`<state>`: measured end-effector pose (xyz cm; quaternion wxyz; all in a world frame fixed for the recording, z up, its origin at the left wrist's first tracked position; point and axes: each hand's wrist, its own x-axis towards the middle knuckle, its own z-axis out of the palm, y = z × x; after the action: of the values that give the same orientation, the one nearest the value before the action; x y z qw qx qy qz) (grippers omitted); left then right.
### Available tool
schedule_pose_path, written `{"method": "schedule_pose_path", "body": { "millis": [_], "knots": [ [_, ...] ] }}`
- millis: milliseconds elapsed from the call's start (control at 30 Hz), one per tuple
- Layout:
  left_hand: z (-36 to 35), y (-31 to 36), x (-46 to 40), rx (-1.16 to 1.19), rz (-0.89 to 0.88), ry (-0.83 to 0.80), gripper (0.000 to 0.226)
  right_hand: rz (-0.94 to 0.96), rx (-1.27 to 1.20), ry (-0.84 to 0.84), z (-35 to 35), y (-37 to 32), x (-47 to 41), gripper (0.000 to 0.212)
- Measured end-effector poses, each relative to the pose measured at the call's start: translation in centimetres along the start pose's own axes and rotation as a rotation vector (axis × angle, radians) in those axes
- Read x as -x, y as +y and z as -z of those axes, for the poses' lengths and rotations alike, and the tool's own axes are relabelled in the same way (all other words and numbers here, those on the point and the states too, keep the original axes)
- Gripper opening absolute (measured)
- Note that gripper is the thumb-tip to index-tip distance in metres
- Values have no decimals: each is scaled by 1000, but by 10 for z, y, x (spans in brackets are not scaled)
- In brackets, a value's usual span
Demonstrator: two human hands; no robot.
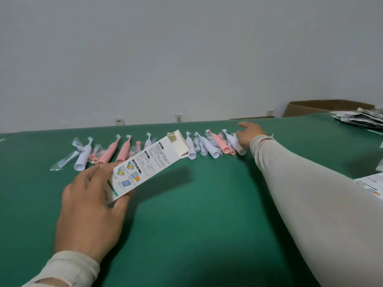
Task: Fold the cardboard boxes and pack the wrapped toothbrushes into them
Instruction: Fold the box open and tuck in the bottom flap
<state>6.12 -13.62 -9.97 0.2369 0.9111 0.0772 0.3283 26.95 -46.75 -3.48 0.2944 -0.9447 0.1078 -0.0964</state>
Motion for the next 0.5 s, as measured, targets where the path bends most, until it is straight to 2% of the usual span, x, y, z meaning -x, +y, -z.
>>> {"method": "schedule_pose_path", "body": {
  "millis": [133,200,300,500],
  "knots": [
    [-5,-5,-4,30,5,1,62,93,127,-187,-13,-4,-29,51],
    [-7,-6,-5,40,8,10,62,89,221,-231,-20,-3,-38,45],
    [-8,-5,-5,50,23,6,63,66,345,-193,-23,-5,-45,34],
    [-7,-4,-5,47,-24,29,63,9,471,-127,-18,-1,-49,34]
  ]
}}
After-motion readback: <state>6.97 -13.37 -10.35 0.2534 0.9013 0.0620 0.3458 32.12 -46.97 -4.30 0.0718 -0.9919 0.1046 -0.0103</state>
